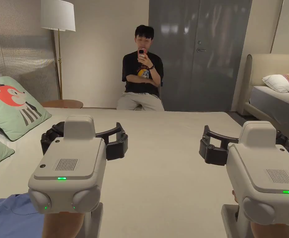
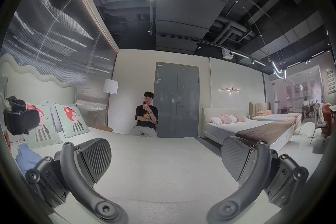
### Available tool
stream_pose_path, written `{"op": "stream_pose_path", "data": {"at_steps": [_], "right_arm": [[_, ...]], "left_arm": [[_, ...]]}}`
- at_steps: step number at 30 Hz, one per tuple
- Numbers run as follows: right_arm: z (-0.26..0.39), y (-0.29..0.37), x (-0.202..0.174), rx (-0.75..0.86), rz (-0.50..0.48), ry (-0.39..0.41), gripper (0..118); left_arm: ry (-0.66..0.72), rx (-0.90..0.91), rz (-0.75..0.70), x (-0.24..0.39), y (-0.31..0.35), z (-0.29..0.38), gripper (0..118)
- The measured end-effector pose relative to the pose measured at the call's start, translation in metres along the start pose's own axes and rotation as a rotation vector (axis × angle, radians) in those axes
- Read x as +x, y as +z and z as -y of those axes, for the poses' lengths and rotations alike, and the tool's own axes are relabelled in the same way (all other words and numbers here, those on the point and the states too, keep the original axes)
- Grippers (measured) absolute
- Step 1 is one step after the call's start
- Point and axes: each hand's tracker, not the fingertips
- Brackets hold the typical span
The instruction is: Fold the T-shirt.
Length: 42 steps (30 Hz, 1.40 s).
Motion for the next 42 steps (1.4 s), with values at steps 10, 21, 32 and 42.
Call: {"op": "stream_pose_path", "data": {"at_steps": [10,21,32,42], "right_arm": [[-0.0025,0.0018,-0.0007,0.009,-0.006,-0.003,118],[-0.0046,0.0018,-0.0021,0.011,-0.012,-0.002,118],[-0.0047,0.0018,-0.0013,0.017,-0.015,-0.004,118],[-0.0039,0.0007,-0.0016,0.009,-0.021,-0.005,118]], "left_arm": [[0.012,0.007,-0.01,-0.0046,0.0013,-0.0026,111],[0.013,0.013,-0.012,-0.0067,0.004,-0.0053,111],[0.009,0.005,-0.009,-0.0049,0.0033,-0.0037,111],[-0.002,0.013,-0.004,-0.0037,0.0031,-0.0067,111]]}}
